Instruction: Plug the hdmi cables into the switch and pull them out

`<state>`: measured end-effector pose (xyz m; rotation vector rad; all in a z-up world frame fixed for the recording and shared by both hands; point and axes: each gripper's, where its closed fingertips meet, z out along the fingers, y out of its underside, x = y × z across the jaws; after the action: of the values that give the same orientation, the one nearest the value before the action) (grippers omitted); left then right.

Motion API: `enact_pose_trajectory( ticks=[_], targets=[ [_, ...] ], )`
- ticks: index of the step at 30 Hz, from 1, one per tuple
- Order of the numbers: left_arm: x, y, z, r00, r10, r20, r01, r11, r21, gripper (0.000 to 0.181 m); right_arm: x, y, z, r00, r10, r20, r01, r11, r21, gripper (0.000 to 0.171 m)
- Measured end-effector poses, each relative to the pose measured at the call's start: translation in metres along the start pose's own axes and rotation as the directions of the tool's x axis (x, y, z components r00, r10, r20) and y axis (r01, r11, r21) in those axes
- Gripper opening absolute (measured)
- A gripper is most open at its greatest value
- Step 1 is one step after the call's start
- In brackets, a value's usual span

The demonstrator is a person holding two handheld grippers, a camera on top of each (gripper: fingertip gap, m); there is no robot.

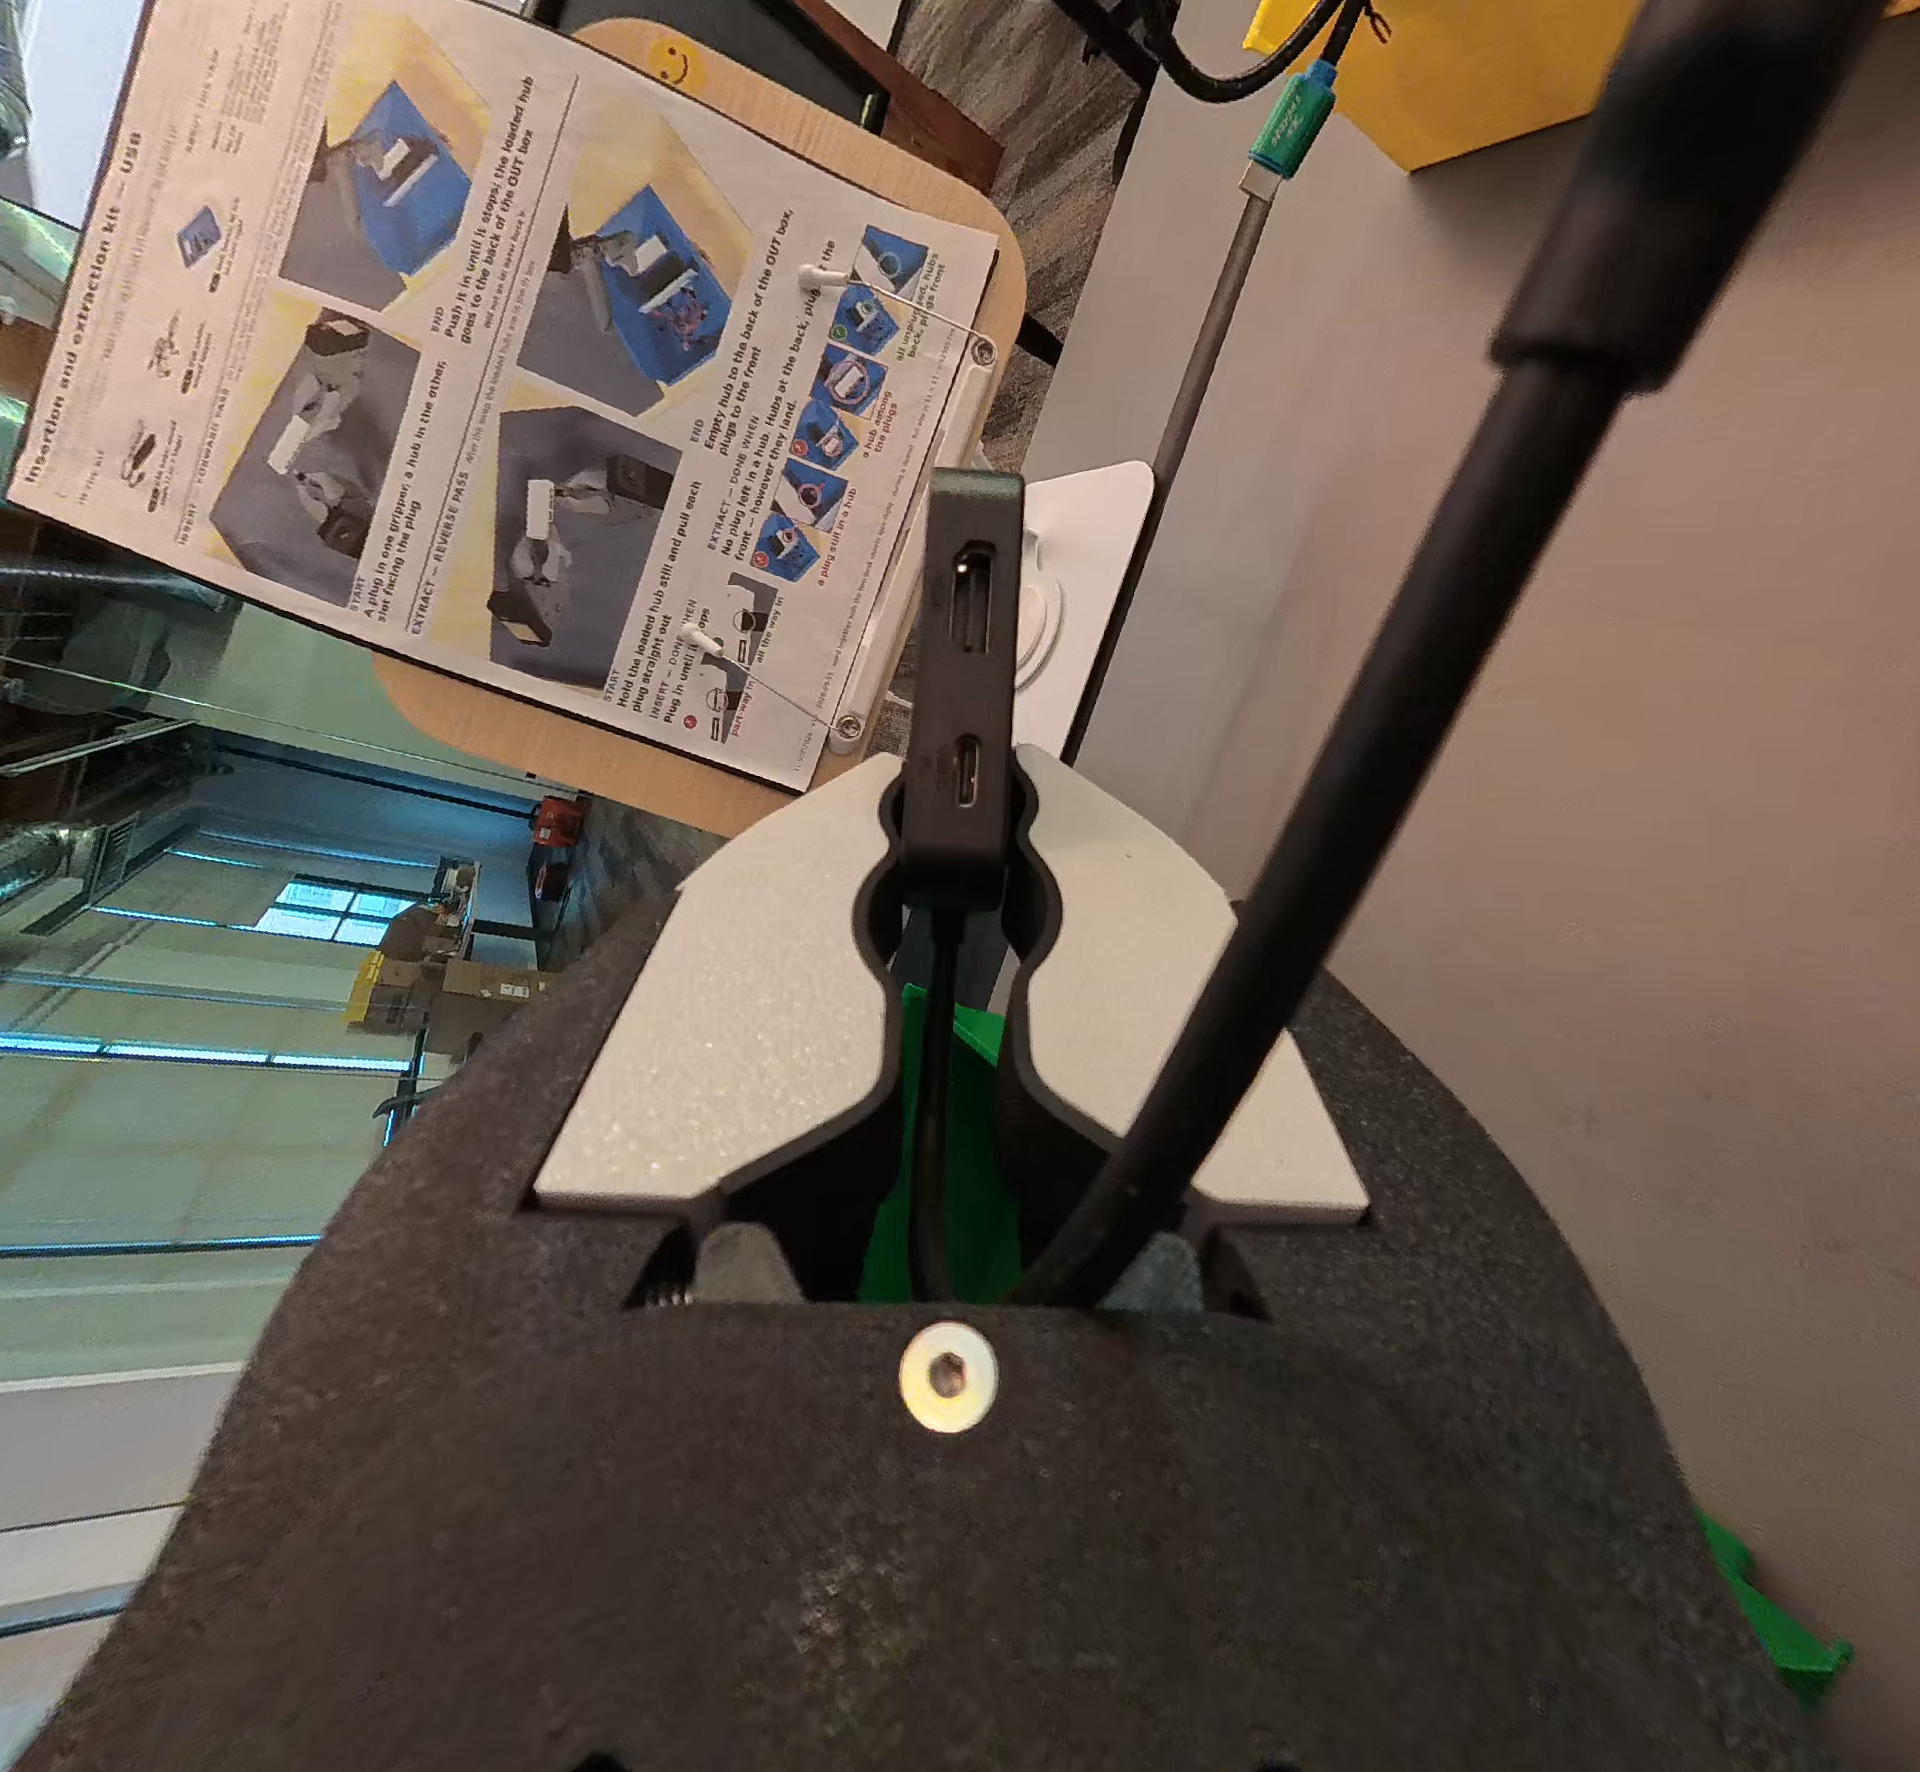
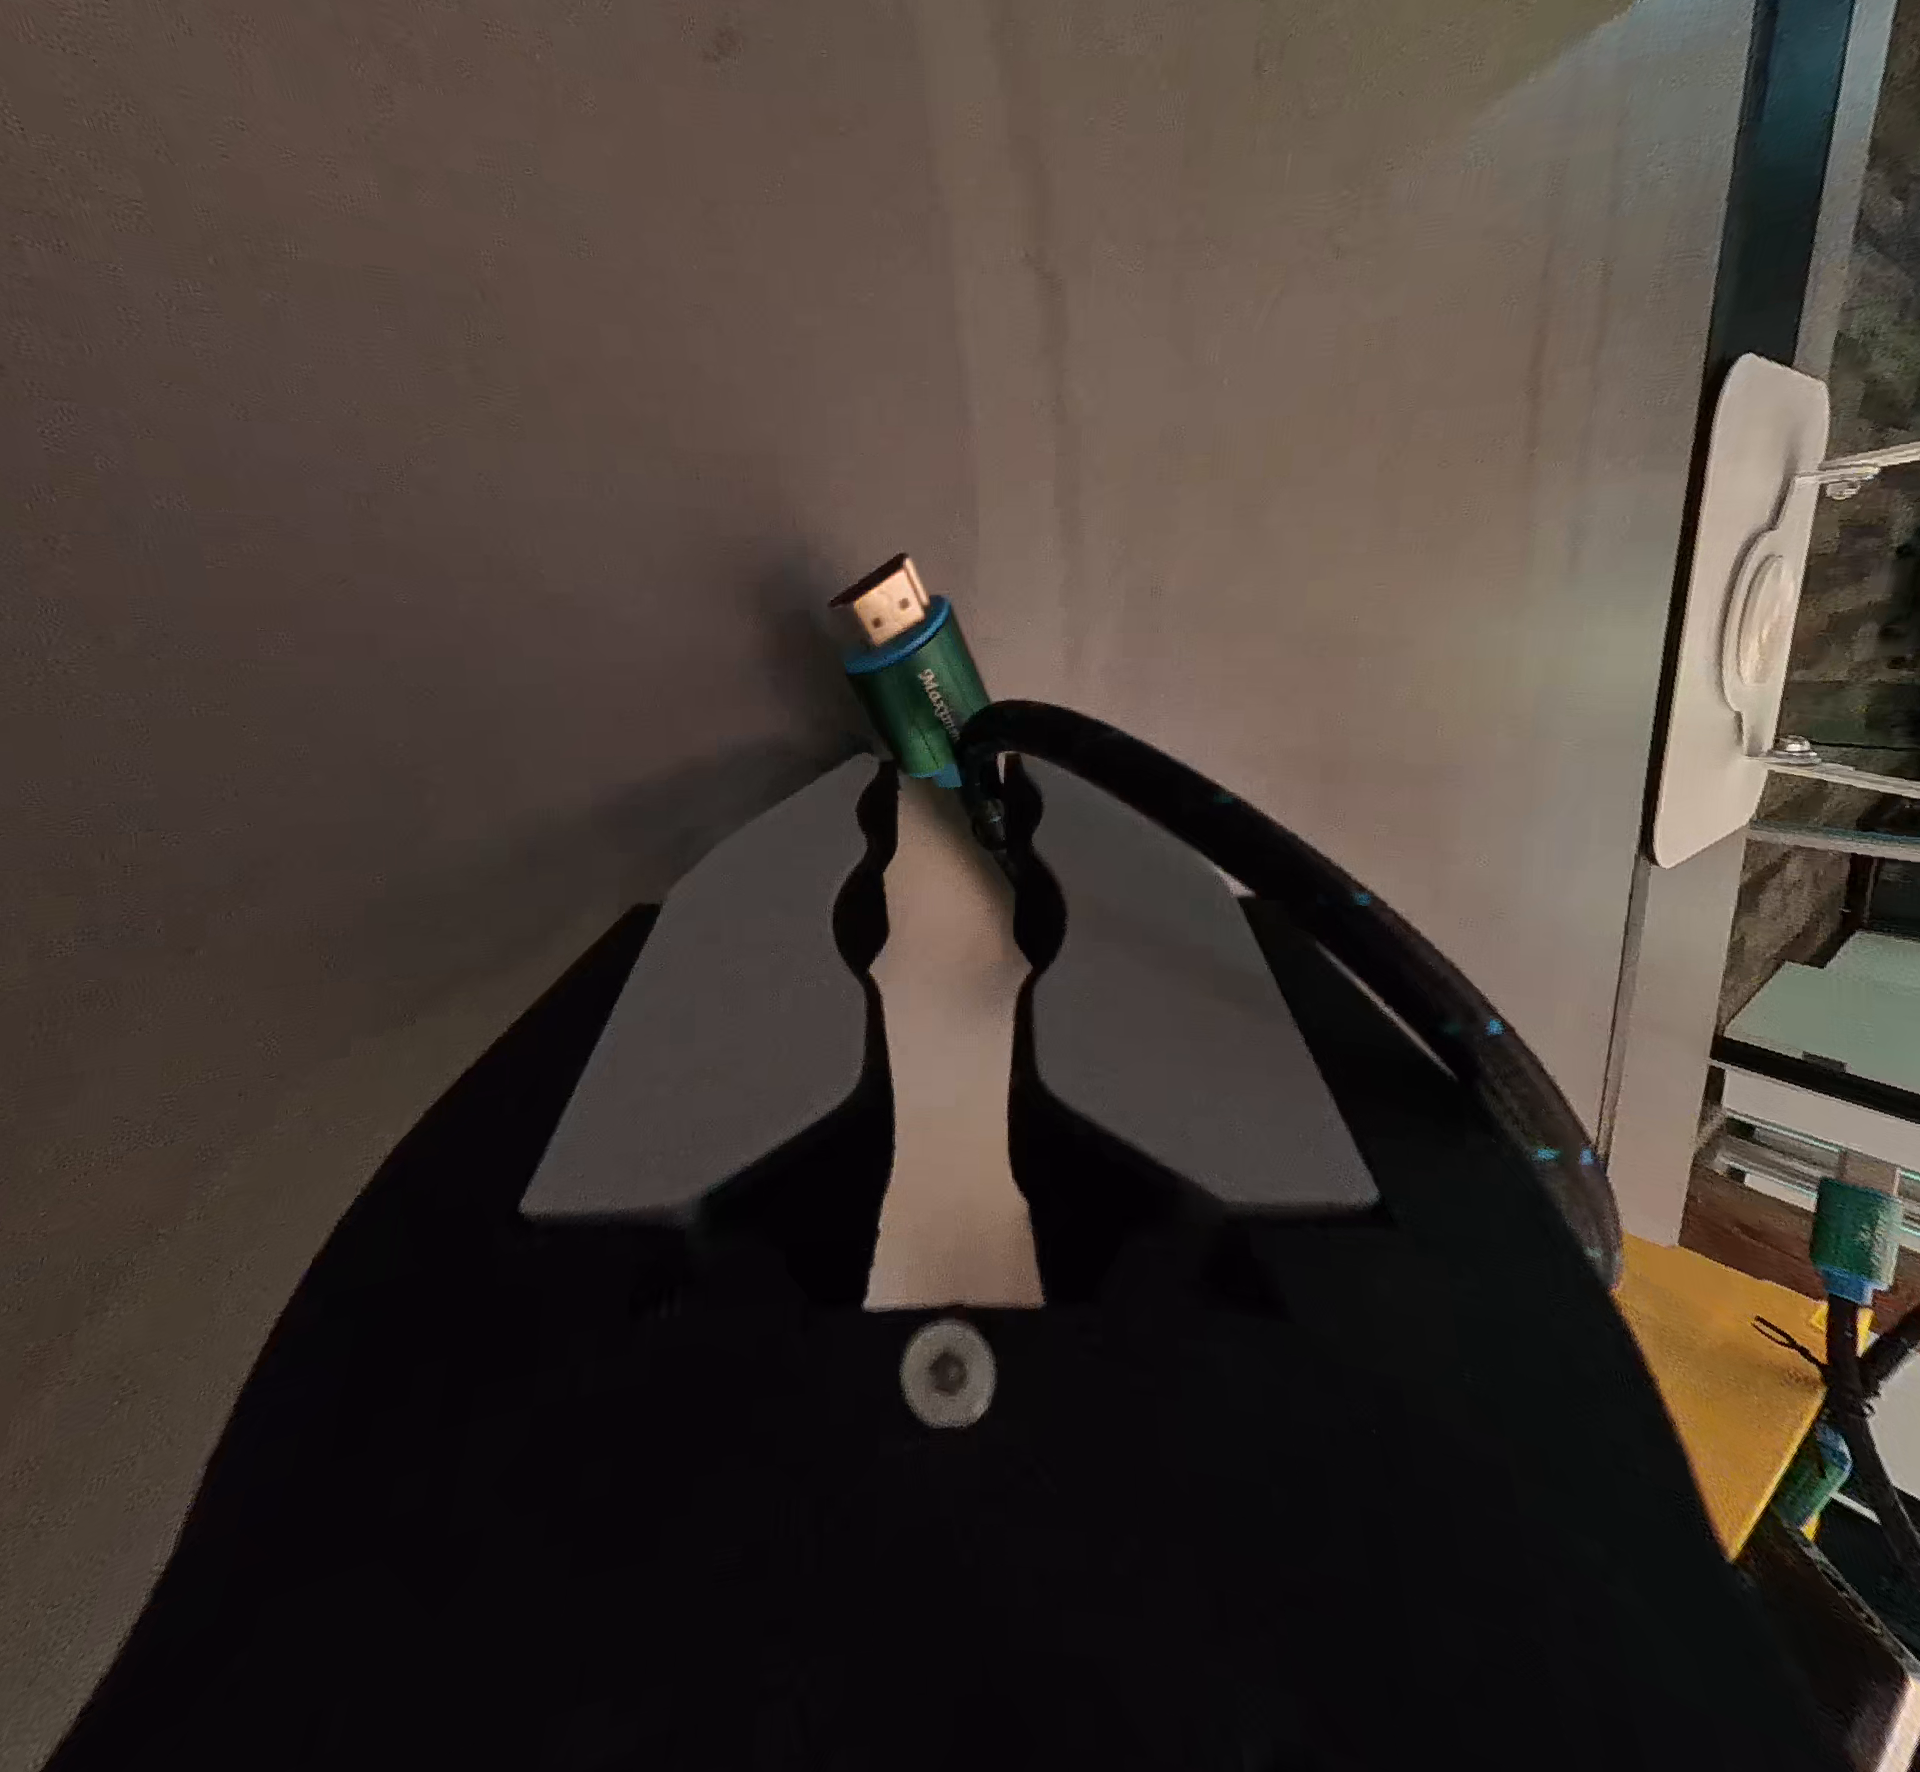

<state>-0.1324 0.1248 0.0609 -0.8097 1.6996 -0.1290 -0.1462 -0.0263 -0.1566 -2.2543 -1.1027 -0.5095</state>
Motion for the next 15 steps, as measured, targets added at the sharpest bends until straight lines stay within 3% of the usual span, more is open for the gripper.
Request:
enact_pose_trajectory(
  ticks=[7,15],
  targets=[
    [0.004,-0.001,0.002,1.0,0.013,-0.01,-0.013,1.0,-0.004,0.014,0.008,-0.002,0.007,0.999,-0.001,0.046,-0.002,0.998,0.068,0.019],
    [0.007,0.0,0.004,1.0,0.018,-0.015,-0.018,1.0,-0.014,0.014,0.013,-0.009,0.019,0.964,0.127,0.234,-0.168,0.973,0.161,0.015]
  ],
)
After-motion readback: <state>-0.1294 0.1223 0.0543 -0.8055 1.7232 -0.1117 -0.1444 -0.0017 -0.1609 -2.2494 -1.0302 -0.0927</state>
